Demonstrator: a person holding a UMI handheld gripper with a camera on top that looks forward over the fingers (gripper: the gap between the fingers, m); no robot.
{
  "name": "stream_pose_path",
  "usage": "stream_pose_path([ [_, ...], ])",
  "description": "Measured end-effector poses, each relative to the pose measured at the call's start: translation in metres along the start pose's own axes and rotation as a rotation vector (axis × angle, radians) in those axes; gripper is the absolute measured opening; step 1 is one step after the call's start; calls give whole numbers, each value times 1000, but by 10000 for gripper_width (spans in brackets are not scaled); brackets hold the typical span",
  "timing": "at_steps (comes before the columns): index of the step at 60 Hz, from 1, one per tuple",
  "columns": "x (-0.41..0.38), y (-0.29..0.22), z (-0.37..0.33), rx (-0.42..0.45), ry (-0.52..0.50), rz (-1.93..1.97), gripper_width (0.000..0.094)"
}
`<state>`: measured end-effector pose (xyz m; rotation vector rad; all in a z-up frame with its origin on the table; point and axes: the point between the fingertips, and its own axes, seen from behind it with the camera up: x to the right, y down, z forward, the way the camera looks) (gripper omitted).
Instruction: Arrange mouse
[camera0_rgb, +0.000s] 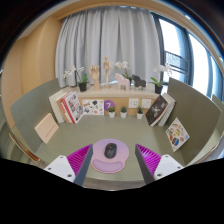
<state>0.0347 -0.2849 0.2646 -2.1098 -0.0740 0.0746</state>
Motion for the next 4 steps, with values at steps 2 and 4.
stream_pose_path([
  [2, 1, 0, -4, 8, -1, 0, 858],
  [4, 3, -1, -8, 16, -1, 1, 856],
])
